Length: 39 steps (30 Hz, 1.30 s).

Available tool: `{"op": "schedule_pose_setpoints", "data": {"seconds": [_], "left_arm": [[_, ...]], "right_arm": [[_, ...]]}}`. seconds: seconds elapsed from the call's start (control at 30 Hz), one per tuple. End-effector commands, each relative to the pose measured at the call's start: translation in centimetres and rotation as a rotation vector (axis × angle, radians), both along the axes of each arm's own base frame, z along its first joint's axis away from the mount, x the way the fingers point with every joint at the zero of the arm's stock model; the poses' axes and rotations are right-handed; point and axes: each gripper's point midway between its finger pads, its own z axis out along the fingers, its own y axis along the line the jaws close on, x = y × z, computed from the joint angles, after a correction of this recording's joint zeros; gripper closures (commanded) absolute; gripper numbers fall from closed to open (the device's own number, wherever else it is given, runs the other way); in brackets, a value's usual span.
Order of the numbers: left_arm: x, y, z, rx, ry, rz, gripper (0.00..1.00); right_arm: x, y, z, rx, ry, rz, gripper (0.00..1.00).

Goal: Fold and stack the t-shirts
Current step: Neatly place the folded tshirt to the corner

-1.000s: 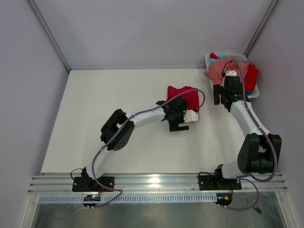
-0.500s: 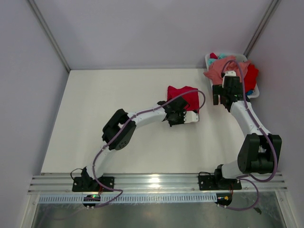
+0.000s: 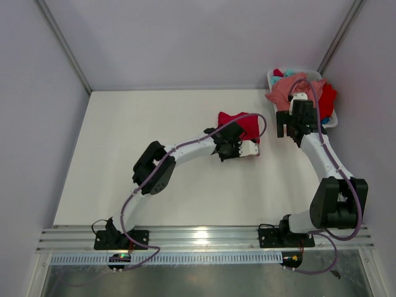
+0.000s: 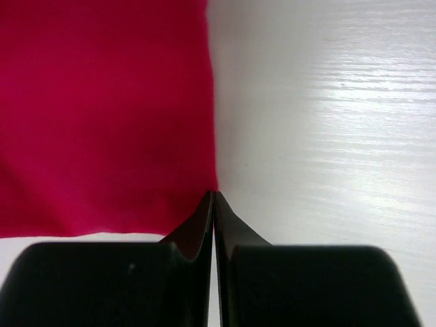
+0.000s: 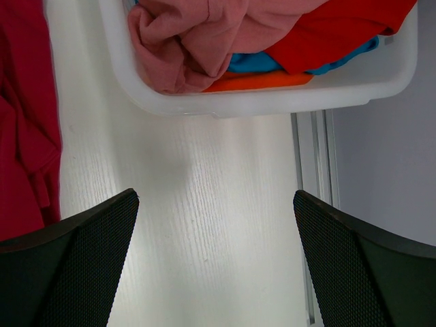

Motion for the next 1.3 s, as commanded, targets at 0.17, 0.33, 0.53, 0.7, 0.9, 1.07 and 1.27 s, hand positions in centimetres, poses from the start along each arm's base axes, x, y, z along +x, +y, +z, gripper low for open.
{"op": "schedule_pose_setpoints", "data": {"seconds": [0.17,0.33,0.53,0.7,0.9,1.07,1.27], "left_arm": [[3.1,0.4,3.3,-0.052,-0.048,0.106,0.92],[3.4,0.9,3.7,-0.053,-0.081,0.123,0.35],[3.1,1.6,4.0,-0.038,-0.093,0.105,0.15],[3.2,2.2,3.1,-0.014,-0.094,0.095,0.17],[3.6,1.9,2.1,-0.015,-0.085,0.104,0.20],[4.4,1.7,2.0,-0.016,-0.110,0.136,0.21],[7.2,1.9,4.9,-0.101,-0.189,0.320,0.20]], "right_arm": [[0.2,0.6,1.8,0.025,-0.068,0.017,0.01],[0.2,0.7,1.4,0.030,-0.055,0.024,0.01],[0.1,0.8,1.2,0.030,-0.052,0.030,0.01],[0.2,0.9,1.1,0.035,-0.049,0.034,0.01],[0.1,1.1,1.2,0.043,-0.049,0.041,0.01],[0.1,1.2,1.2,0.047,-0.050,0.046,0.00],[0.2,1.4,1.0,0.053,-0.045,0.055,0.01]]}}
